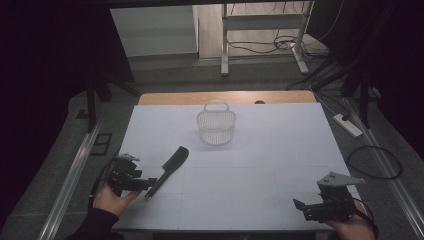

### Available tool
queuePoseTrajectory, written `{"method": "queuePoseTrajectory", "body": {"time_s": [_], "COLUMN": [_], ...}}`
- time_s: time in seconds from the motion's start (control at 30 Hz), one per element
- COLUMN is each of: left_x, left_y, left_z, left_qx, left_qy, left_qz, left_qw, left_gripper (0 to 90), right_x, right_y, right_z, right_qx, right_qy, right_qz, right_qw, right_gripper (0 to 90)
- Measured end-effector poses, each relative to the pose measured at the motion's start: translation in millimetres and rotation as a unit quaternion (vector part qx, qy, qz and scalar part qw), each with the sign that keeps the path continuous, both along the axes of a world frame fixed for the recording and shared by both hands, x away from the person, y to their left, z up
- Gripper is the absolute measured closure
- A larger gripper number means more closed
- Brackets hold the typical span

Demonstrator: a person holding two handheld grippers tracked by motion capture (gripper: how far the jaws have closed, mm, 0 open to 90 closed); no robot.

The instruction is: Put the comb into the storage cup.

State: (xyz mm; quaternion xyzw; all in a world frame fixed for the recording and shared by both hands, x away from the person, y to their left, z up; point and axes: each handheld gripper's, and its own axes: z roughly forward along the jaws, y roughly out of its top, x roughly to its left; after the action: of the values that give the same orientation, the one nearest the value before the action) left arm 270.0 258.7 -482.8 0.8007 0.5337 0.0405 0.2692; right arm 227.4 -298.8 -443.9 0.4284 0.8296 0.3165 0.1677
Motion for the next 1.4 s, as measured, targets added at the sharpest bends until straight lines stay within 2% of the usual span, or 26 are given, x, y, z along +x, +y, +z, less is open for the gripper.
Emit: {"method": "queuePoseTrajectory", "body": {"time_s": [0.17,0.33,0.6,0.93,1.1,1.4], "left_x": [3.6,7.2,12.9,21.2,25.2,33.8], "left_y": [-3.7,-11.2,-27.4,-31.1,-32.5,-41.1], "left_z": [-1.4,-1.2,-2.8,-8.9,-13.3,-26.2], "left_qx": [0.003,0.008,0.038,0.048,0.048,0.082], "left_qy": [0.003,0.003,-0.007,-0.005,0.012,0.037], "left_qz": [-0.008,-0.025,-0.046,-0.047,-0.048,-0.054], "left_qw": [1.0,0.9997,0.9982,0.9977,0.9976,0.9945], "left_gripper": [6.5,0.1,0.0,0.0,0.0,0.0], "right_x": [0.1,0.1,0.2,-1.6,-1.4,-0.9], "right_y": [0.1,0.2,-0.7,-2.8,-2.5,-2.2], "right_z": [-0.1,-0.1,0.1,1.5,1.3,0.9], "right_qx": [0.0,0.0,0.005,0.013,0.013,0.011], "right_qy": [0.001,0.002,0.001,-0.011,-0.01,-0.007], "right_qz": [0.0,0.0,-0.001,-0.006,-0.005,-0.005], "right_qw": [1.0,1.0,1.0,0.9998,0.9999,0.9999], "right_gripper": [2.6,2.6,1.6,0.0,0.0,0.0]}}
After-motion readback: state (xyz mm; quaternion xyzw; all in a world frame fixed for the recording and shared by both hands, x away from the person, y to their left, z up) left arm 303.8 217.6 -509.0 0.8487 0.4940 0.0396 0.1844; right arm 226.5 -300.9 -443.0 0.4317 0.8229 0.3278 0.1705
